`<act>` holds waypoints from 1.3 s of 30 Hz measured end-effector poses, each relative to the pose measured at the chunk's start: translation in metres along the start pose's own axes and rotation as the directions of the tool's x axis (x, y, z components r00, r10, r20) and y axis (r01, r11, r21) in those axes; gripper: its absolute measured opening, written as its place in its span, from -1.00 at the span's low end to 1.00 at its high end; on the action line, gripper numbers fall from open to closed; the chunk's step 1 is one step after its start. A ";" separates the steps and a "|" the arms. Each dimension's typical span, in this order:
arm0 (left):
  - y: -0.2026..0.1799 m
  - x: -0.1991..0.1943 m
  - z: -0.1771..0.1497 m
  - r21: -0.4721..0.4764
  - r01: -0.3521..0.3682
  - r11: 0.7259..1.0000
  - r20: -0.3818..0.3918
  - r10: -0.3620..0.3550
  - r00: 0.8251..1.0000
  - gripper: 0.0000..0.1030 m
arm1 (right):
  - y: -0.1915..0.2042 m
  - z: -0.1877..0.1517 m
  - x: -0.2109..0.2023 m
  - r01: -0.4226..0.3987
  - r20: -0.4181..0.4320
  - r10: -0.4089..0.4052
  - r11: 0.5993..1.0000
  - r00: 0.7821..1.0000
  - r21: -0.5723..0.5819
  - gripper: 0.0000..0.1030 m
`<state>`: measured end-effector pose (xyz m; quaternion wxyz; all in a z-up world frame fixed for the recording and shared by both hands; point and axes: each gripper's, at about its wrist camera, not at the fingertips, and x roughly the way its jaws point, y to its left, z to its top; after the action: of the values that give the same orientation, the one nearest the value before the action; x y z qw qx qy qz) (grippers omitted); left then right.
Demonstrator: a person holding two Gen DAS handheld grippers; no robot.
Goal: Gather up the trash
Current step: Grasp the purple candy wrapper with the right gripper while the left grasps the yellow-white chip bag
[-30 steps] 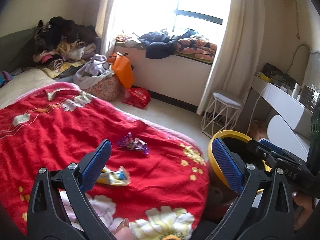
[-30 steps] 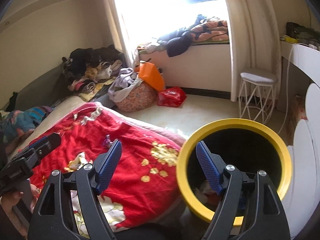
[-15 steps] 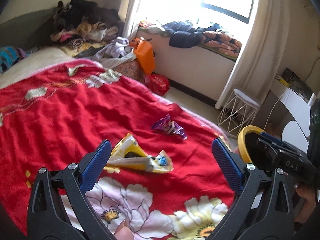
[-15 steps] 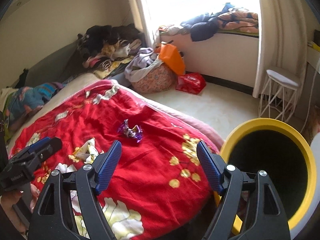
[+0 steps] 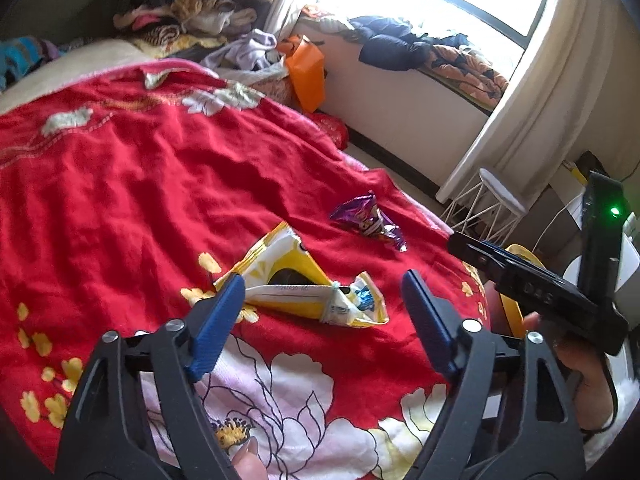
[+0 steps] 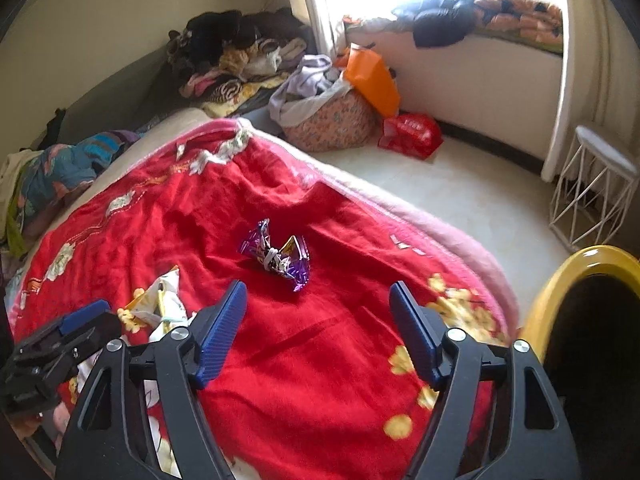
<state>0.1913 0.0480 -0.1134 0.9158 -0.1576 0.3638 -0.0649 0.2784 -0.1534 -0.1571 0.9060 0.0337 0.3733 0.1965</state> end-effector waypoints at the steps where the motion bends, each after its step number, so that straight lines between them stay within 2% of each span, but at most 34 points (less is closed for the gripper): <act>1: 0.002 0.003 -0.001 -0.011 0.003 1.000 -0.010 -0.003 1.000 0.31 | -0.001 0.001 0.005 -0.005 -0.010 0.005 1.000 1.000 -0.001 0.31; 4: 0.008 0.011 -0.002 -0.041 0.003 0.999 -0.032 -0.004 0.999 0.25 | 0.001 0.005 0.023 -0.014 -0.039 0.014 1.000 0.999 -0.009 0.24; 15: 0.031 0.034 -0.004 -0.149 0.005 0.989 -0.075 -0.016 0.997 0.24 | 0.010 0.014 0.072 -0.054 -0.125 0.049 0.998 0.991 -0.032 -0.10; 17: 0.034 0.038 -0.005 -0.163 0.008 0.987 -0.077 -0.020 0.997 0.24 | 0.011 0.014 0.077 -0.072 -0.138 0.068 0.997 0.988 -0.025 -0.43; 19: 0.035 0.040 -0.004 -0.174 0.012 0.985 -0.074 -0.025 0.997 0.24 | 0.010 0.012 0.078 -0.081 -0.135 0.079 0.997 0.988 -0.010 -0.48; 23: 0.036 0.043 -0.003 -0.189 0.032 0.981 -0.068 -0.045 0.997 0.17 | 0.003 0.004 0.067 -0.107 -0.105 0.112 0.993 0.988 0.053 -0.56; 24: 0.037 0.043 -0.002 -0.199 0.037 0.979 -0.065 -0.051 0.997 0.16 | 0.002 0.002 0.063 -0.106 -0.099 0.112 0.992 0.989 0.062 -0.57; 26: 0.039 0.044 -0.001 -0.215 0.041 0.976 -0.062 -0.055 0.997 0.00 | -0.002 -0.003 0.052 -0.095 -0.077 0.100 0.993 0.992 0.071 -0.58; 29: 0.041 0.044 -0.001 -0.226 0.044 0.973 -0.059 -0.059 0.997 -0.02 | -0.005 -0.009 0.035 -0.074 -0.044 0.078 0.995 0.996 0.071 -0.61; 39: 0.020 0.030 0.001 -0.154 0.061 0.986 -0.036 -0.068 0.997 -0.23 | -0.006 -0.028 -0.016 -0.056 0.037 0.054 0.996 0.998 0.076 -0.63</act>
<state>0.2134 0.0597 -0.1388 0.8907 -0.2378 0.3811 -0.0696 0.2511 -0.1672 -0.1680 0.9046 0.0823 0.3638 0.2062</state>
